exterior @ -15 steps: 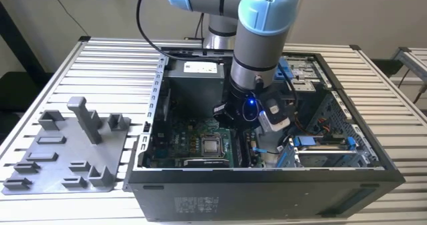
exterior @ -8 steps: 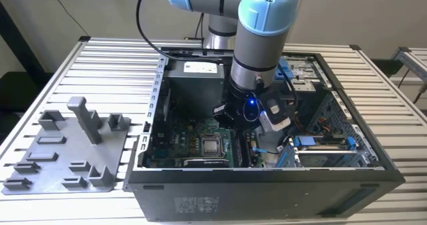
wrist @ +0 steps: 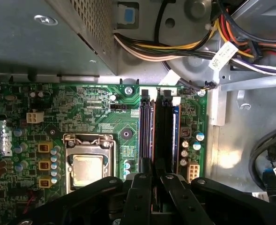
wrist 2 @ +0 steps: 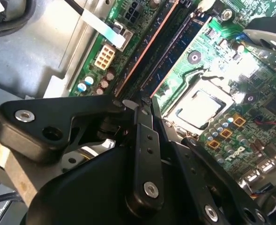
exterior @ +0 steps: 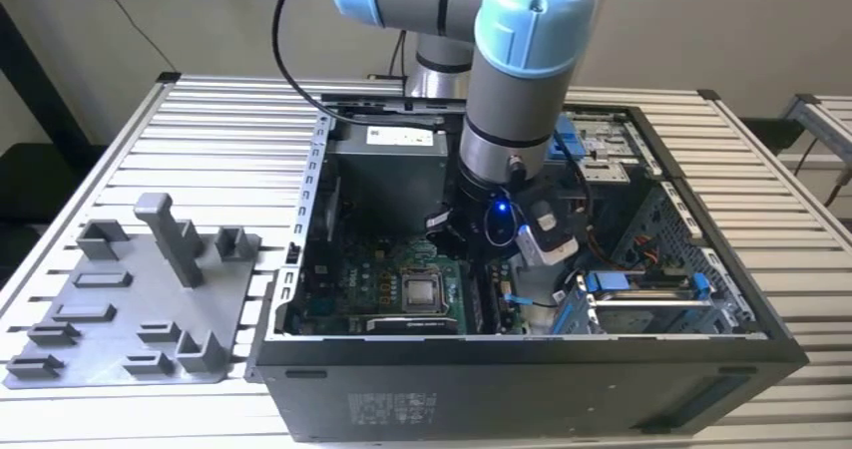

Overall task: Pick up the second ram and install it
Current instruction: 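Insert the second ram into the second slot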

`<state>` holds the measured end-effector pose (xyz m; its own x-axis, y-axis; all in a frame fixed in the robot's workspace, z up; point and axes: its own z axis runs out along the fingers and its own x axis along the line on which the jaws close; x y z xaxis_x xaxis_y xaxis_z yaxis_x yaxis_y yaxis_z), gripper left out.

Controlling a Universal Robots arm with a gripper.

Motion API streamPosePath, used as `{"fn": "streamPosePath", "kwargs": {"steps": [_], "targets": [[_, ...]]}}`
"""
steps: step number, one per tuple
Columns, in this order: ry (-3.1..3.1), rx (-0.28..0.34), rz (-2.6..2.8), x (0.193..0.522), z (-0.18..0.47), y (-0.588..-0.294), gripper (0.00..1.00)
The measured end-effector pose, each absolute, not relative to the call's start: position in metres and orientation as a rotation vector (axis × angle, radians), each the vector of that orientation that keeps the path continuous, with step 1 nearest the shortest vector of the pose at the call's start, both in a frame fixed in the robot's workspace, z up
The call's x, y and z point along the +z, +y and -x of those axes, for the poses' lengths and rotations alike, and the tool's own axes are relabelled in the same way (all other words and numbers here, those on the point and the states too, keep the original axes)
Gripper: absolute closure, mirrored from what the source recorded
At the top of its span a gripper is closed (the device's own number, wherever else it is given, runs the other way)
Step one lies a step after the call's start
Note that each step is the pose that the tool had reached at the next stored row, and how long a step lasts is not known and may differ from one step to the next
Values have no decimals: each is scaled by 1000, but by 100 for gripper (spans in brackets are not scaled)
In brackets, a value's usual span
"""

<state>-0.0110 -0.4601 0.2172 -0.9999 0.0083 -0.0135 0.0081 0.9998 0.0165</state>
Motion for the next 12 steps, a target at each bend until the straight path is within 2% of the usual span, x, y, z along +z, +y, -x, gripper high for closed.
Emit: {"fn": "streamPosePath", "kwargs": {"steps": [6, 8, 9, 12], "targets": [[3128, 27, -13, 216, 11, -460, 86], [3128, 27, -13, 216, 11, -460, 85], [3128, 27, -13, 216, 11, -460, 78], [3128, 26, -13, 221, 11, -460, 78]]}}
